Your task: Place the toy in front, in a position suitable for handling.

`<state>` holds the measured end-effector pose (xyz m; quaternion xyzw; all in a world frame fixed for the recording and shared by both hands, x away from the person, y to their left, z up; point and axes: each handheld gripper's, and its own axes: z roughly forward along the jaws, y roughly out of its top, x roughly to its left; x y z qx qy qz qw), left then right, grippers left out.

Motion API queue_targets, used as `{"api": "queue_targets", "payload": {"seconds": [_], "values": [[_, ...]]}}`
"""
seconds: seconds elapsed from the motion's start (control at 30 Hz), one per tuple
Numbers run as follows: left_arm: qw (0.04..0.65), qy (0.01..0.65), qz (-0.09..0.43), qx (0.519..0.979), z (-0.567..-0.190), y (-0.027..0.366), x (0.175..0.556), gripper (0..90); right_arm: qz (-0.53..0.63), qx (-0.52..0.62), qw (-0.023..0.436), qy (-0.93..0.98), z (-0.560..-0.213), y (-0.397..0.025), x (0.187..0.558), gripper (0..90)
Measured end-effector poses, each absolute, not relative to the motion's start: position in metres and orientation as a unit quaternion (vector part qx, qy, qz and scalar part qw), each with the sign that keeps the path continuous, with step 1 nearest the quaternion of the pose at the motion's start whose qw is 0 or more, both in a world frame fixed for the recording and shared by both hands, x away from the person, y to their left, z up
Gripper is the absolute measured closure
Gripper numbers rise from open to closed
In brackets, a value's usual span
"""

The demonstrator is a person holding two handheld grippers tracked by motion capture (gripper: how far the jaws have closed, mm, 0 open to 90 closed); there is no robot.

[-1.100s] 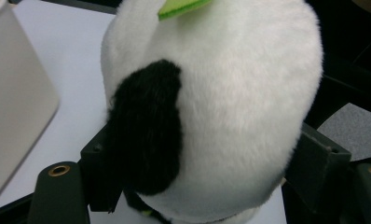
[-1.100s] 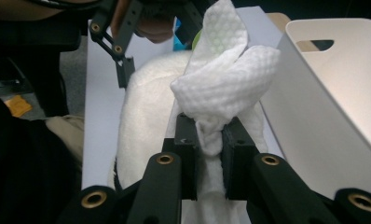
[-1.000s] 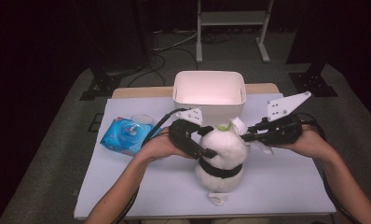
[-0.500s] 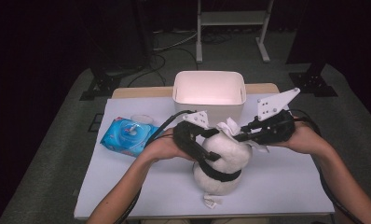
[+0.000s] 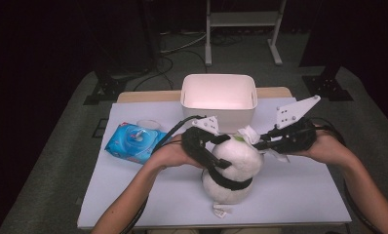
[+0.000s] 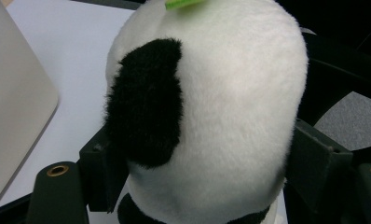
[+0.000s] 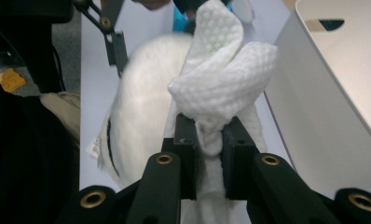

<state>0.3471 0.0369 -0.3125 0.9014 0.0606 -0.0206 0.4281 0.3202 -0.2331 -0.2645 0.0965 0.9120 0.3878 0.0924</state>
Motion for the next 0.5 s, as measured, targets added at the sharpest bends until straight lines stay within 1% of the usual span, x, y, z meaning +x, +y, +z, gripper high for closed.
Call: {"api": "queue_targets", "payload": {"seconds": [0.17, 0.5], "values": [[0.428, 0.060, -0.019, 0.902, -0.311, 0.035, 0.347, 23.4, 0.388, 0.098, 0.093, 0.912, -0.266, -0.237, 0.321, 78.1], [0.426, 0.049, -0.017, 0.903, -0.309, 0.025, 0.345, 23.0, 0.395, 0.083, 0.095, 0.910, -0.255, -0.225, 0.320, 78.1]]}}
